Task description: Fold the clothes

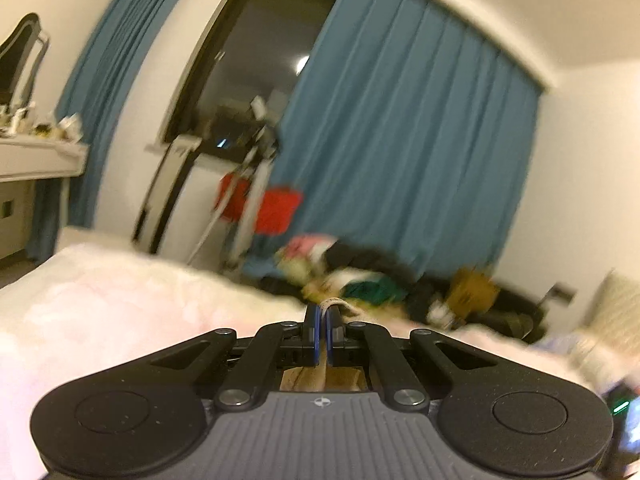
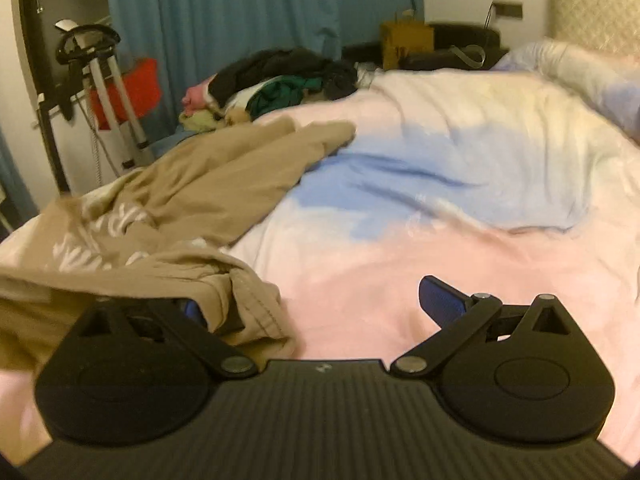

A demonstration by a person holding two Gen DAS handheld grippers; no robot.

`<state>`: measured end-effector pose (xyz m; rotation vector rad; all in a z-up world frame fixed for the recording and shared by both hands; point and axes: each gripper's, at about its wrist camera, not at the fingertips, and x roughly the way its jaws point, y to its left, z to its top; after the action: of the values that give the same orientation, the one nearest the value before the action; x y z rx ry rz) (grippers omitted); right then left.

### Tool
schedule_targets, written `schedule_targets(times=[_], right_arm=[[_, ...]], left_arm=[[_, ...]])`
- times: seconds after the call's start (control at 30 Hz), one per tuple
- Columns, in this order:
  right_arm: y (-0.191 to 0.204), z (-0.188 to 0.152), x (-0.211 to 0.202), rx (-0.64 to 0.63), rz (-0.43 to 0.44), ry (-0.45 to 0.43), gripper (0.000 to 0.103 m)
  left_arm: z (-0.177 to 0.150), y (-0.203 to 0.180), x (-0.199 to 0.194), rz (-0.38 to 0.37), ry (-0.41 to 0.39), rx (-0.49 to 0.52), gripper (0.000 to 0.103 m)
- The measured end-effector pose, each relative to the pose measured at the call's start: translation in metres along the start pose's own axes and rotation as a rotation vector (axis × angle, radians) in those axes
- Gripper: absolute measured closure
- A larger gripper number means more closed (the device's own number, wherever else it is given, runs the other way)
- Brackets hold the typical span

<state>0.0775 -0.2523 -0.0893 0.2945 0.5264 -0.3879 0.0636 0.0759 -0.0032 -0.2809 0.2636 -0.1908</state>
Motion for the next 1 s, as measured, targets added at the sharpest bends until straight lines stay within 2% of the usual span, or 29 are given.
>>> schedule_targets(times=[0.1,0.2,0.3,0.4,0.43,0.5,0.6,0.87,1.0], right_arm=[[0.003,0.007,-0.006,-0.008,0.025,-0.065,0.000],[0.004,0.013,-0.011,-0.026,0.045,-0.101,0.000],[0.007,0.017,-0.013,-0.045,0.060,-0.120,0.000],[0.011,0.020,-0.017,-0.063,0.074,-0.136,0.000],[0.012,0.019,-0.019,-0.066,0.080,-0.139,0.000],[0.014,0.019,-0.021,-0.071,0.089,-0.141,0.000],[0.013,0.020,-0.022,-0.063,0.101,-0.134,0.000],[0.015,0.020,-0.022,-0.050,0.120,-0.126,0.000],[0.017,0.021,-0.023,-0.048,0.134,-0.127,0.000]], left_arm=[[-0.007,0.015,0.021,0.064,0.125,-0.019,0.099],[-0.011,0.027,0.033,0.084,0.187,-0.038,0.096],[-0.012,0.031,0.033,0.092,0.219,-0.036,0.085],[-0.014,0.034,0.031,0.096,0.246,-0.029,0.057],[-0.016,0.035,0.028,0.092,0.253,-0.032,0.052],[-0.019,0.034,0.022,0.085,0.266,-0.023,0.047],[-0.026,0.028,0.006,0.117,0.277,0.027,0.036],[-0.042,0.014,-0.033,0.146,0.308,0.143,0.027],[-0.047,0.004,-0.043,0.127,0.318,0.194,0.026]])
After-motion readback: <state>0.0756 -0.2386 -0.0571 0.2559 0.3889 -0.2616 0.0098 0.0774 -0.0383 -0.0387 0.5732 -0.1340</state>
